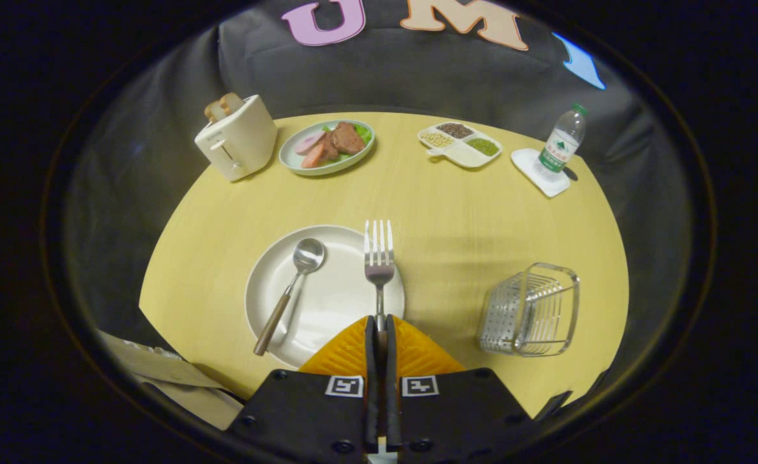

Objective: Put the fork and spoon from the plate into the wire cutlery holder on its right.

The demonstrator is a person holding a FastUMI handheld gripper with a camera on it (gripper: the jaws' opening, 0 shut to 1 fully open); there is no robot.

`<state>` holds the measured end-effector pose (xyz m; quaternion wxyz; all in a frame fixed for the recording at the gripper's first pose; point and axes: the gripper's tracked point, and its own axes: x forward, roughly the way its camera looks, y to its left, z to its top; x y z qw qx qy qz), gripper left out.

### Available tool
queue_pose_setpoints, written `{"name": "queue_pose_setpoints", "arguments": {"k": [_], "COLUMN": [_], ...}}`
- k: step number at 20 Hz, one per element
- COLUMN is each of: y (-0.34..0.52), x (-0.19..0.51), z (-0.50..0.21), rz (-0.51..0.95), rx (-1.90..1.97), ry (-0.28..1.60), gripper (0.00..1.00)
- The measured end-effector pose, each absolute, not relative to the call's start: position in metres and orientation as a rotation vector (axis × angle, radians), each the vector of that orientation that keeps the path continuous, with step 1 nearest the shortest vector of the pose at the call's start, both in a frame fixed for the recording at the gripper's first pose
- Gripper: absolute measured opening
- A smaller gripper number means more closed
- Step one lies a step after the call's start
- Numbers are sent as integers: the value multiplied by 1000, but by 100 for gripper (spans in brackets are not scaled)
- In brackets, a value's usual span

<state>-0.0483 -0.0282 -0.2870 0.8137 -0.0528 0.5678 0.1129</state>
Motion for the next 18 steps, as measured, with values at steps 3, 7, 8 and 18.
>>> {"name": "queue_pose_setpoints", "arguments": {"k": [3,7,8,18], "y": [-52,-85,-91,-164], "x": [-46,-43,-43,-55], "z": [-274,-260,-257,-255], "rz": [221,175,162,92], "rx": [-143,-148,-141,-181], "ry": [1203,1201,1205,1346], "gripper": [8,8,8,8]}}
